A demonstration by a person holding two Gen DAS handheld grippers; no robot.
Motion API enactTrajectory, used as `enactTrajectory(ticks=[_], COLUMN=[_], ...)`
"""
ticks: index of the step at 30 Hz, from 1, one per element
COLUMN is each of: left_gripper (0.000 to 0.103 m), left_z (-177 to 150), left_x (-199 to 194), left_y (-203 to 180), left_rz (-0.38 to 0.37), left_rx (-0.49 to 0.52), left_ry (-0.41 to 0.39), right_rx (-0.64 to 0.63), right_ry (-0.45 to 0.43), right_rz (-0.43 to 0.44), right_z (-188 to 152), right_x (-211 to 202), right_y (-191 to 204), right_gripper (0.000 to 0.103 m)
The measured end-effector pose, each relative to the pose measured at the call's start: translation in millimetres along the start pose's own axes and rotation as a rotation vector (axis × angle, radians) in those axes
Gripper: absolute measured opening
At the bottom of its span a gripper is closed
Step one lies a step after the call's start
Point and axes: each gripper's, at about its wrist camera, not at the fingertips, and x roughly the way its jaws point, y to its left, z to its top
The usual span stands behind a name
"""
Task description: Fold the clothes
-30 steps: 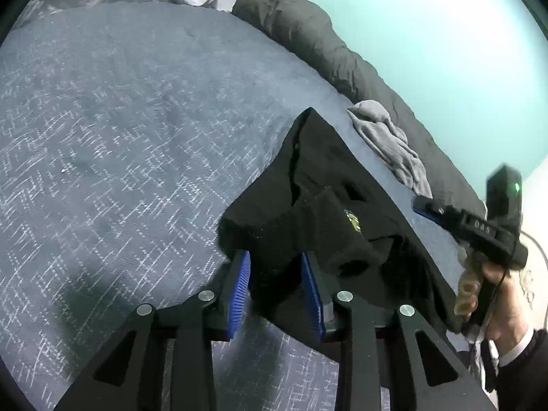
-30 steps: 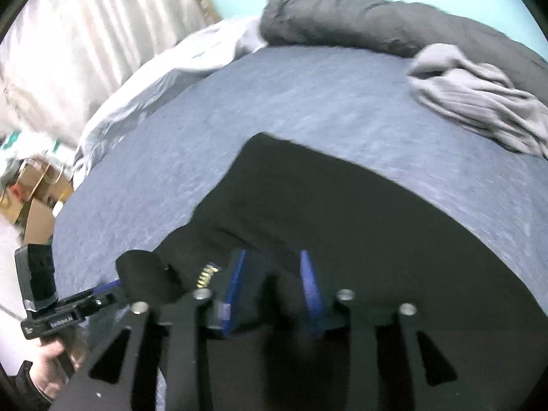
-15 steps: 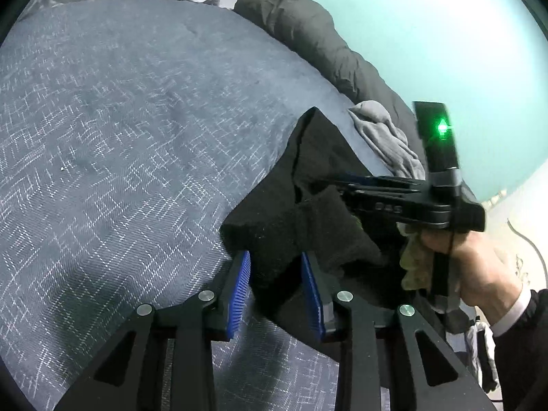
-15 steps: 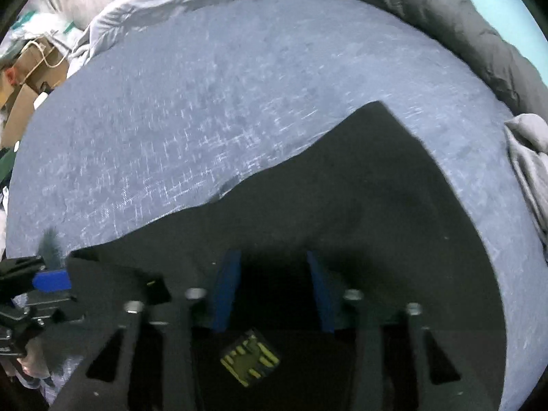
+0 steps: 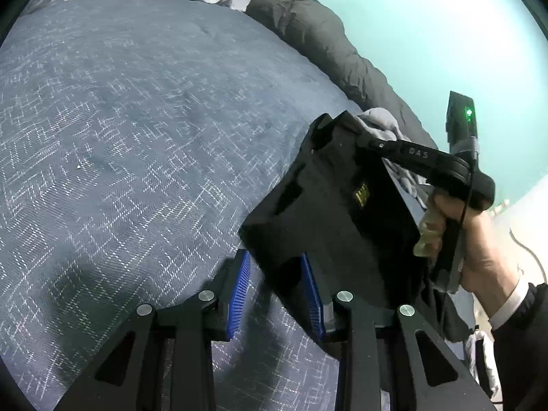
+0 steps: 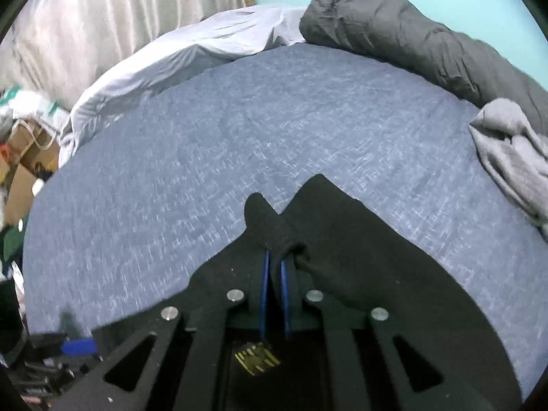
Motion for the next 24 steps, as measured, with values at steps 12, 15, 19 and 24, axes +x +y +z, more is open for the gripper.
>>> enactTrajectory(ticks=[12,15,19,24], left_gripper=[0.04,0.034,0.016,0.013], left_z=[-2,-2,-1,-1], left_x=[26,28,26,21], left_y=[-1,0,1,-1], left_rz=[-0.053,-0.066,-0.082,-0.091], left_rx=[-0.038,-0.049,-0.056,-0.044], left_ry=[0.057,0.058,0.051,0.038], right_rx=[0.092,0.138,0.169,0.179], right_ry=[0.023,-0.049,0.009,0.086], right_rz=[0.052,0.027,-0.064,-0.141], right_z=[4,7,8,6], right_x=[-2,-30,-29,-2], right_y=[-17,-39,-68,-90], right_gripper=[0.032,0.048,0.048,0.049])
